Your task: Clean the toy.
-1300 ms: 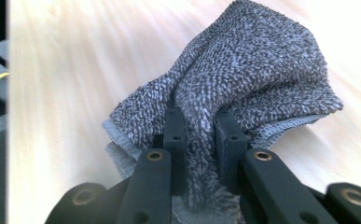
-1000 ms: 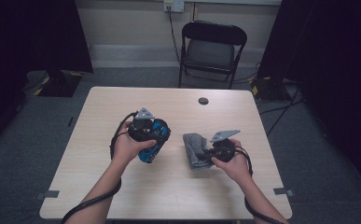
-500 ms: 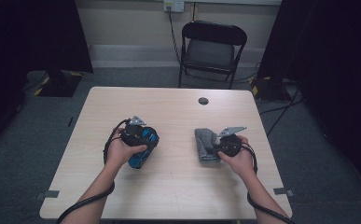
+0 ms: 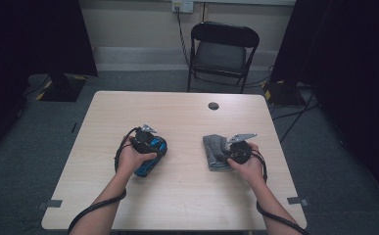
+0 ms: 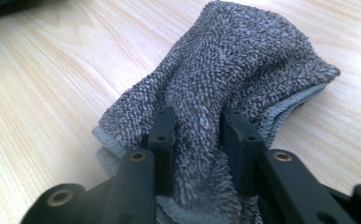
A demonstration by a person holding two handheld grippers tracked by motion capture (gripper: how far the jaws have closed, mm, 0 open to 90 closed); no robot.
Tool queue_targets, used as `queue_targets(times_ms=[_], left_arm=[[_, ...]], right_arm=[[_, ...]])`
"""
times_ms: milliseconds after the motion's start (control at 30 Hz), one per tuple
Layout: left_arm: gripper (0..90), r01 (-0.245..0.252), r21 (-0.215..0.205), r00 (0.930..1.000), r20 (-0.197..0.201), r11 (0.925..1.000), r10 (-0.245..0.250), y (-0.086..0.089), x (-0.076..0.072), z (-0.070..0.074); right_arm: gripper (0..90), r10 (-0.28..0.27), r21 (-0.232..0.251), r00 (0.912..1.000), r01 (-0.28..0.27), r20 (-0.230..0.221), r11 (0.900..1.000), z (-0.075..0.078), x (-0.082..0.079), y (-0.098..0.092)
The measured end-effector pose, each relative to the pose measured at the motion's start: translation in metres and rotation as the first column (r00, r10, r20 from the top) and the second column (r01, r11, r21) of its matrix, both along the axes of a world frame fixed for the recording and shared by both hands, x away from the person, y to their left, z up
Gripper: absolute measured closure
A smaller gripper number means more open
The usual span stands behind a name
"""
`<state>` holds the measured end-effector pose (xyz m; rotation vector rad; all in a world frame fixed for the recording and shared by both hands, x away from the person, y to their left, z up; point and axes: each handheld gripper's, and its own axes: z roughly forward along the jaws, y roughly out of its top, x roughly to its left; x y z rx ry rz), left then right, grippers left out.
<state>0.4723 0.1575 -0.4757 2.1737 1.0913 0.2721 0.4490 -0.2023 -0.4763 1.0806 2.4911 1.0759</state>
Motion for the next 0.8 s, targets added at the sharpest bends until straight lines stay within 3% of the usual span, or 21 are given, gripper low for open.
queue_targets(times_ms=[200, 533, 633, 700, 800], left_arm=[[25.1, 0.007, 0.035, 1.0000, -0.002, 0.9994, -0.007, -0.005, 0.001, -0.006], [24.2, 0.021, 0.090, 0.9996, 0.018, 0.9957, -0.022, -0.007, -0.001, -0.008], [22.0, 0.008, 0.044, 0.9996, 0.026, 0.9990, -0.009, -0.006, -0.002, -0.002], [21.0, 0.010, 0.038, 0.9998, 0.018, 0.9992, -0.011, -0.003, -0.004, 0.002], [20.8, 0.019, 0.025, 0.9990, 0.040, 0.9995, -0.020, 0.000, -0.009, 0.011]], right_arm=[[48.9, -0.041, 0.003, 0.9990, 0.041, 0.018, 0.999, 0.001, 0.001, -0.003], [39.5, -0.052, 0.021, 0.9970, 0.051, 0.058, 0.998, 0.008, -0.005, -0.009], [36.9, -0.061, 0.034, 0.9962, 0.059, 0.062, 0.998, 0.011, -0.007, -0.011], [35.6, -0.062, 0.045, 0.9964, 0.059, 0.058, 0.997, 0.013, -0.009, -0.013], [33.5, -0.055, 0.045, 0.9964, 0.052, 0.065, 0.998, 0.014, -0.013, -0.013]])
